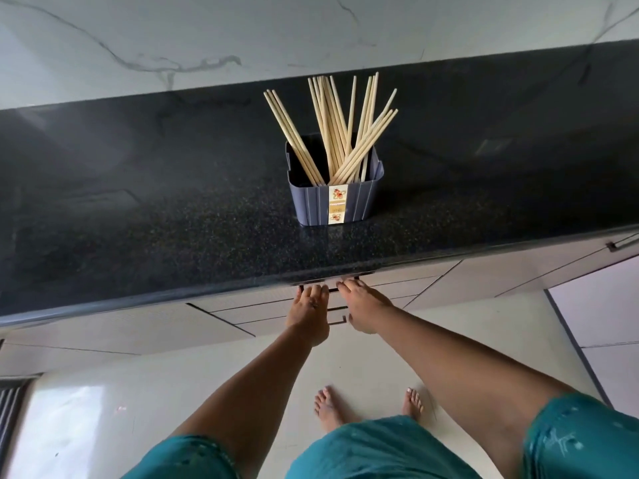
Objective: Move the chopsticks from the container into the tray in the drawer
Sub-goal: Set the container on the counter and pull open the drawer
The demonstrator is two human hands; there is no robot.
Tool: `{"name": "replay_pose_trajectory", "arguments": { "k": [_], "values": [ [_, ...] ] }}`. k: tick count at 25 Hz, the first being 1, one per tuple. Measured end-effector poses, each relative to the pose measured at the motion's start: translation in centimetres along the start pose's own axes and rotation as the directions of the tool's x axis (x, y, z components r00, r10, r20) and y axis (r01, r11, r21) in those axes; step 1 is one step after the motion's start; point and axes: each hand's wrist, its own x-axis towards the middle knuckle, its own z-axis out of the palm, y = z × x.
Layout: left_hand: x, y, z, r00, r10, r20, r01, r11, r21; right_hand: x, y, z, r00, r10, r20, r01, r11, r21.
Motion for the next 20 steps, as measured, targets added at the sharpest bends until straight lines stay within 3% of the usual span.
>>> {"name": "replay_pose_trajectory", "arguments": {
  "k": [4,8,14,18,20],
  "values": [
    [0.7,-0.2,-1.0,0.999,-0.001,0.051,0.001,1.000,-0.016,0.5,-0.9,-0.7,0.988,0.091,0.124,-0.091,0.996,-0.001],
    [-0.3,0.0,-0.7,0.991,-0.035,0.126,0.039,0.999,-0.032,-0.6,-1.3,0.6,0.992,0.102,0.078,-0.099,0.994,-0.041],
    [-5.6,3.1,2.7,0.978,-0.051,0.201,0.045,0.998,0.035,-5.9,-0.6,4.6,0.996,0.010,0.091,-0.006,0.999,-0.047],
    [-11.7,5.7,6.4,0.990,-0.060,0.129,0.051,0.996,0.074,-11.6,-0.4,8.1,0.990,-0.086,0.107,0.090,0.996,-0.028],
    [-14.8,7.0,7.7,0.982,-0.088,0.165,0.080,0.995,0.054,-15.0,-0.9,10.1,0.991,-0.105,0.078,0.106,0.994,-0.006]
  ]
}}
